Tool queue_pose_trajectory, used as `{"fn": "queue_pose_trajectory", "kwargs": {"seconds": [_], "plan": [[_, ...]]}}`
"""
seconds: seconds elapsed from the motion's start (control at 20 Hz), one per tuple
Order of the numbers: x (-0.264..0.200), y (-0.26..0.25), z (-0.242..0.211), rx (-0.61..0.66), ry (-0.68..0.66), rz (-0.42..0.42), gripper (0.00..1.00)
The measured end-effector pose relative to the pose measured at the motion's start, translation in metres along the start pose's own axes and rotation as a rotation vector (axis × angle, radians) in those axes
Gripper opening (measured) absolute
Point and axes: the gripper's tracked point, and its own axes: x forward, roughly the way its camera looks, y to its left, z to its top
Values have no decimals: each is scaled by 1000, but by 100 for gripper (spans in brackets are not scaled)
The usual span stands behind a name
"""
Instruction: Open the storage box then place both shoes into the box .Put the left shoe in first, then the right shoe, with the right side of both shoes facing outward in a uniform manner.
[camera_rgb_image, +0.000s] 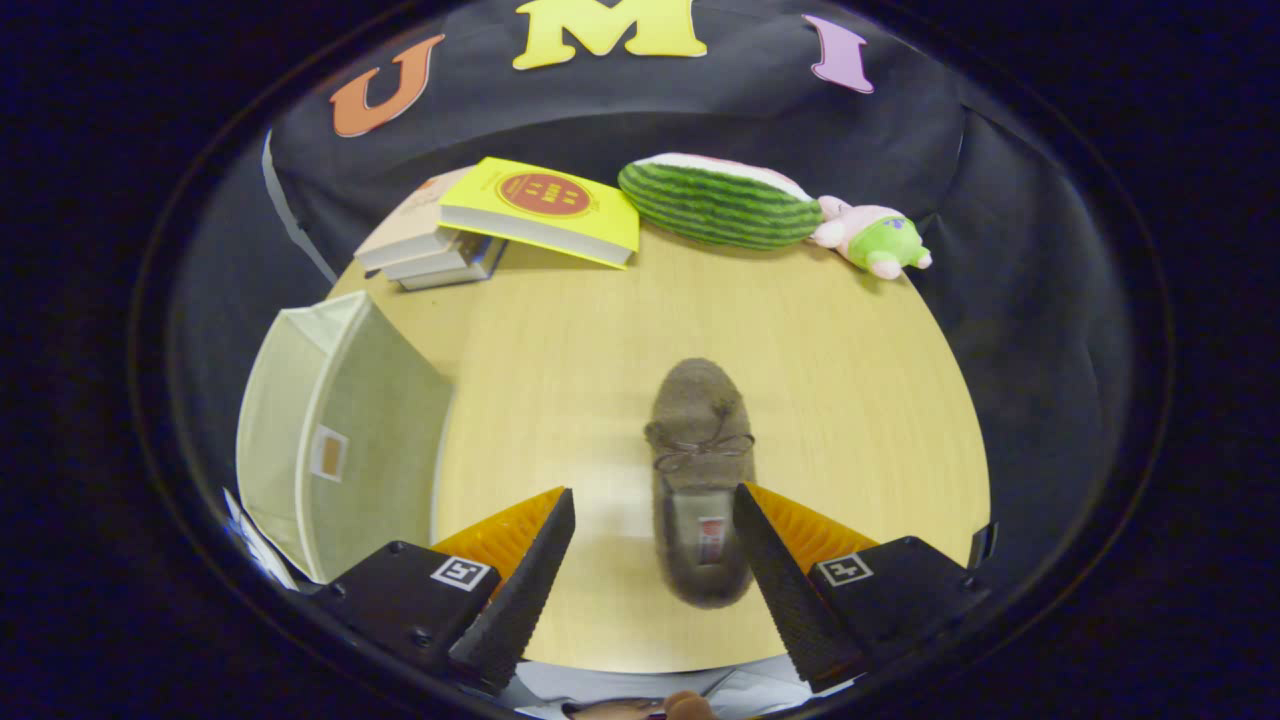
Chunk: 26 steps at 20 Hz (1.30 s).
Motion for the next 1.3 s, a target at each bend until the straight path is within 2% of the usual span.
{"fn": "queue_pose_trajectory", "kwargs": {"seconds": [0.15,0.25,0.4,0.45,0.55,0.65,0.75,0.8,0.85,0.95,1.3], "plan": [[35,-24,-14,-10,41,-52,100],[53,-31,-25,28,95,-40,100],[73,-51,-27,65,121,-89,100],[77,-51,-30,80,138,-78,100],[85,-42,-33,134,170,-24,87],[87,-31,-33,172,190,36,66],[85,-35,-33,150,191,29,44],[84,-39,-34,141,195,12,41],[82,-42,-35,149,197,-1,27],[79,-39,-37,192,214,8,7],[34,-35,-29,270,211,35,6]]}}
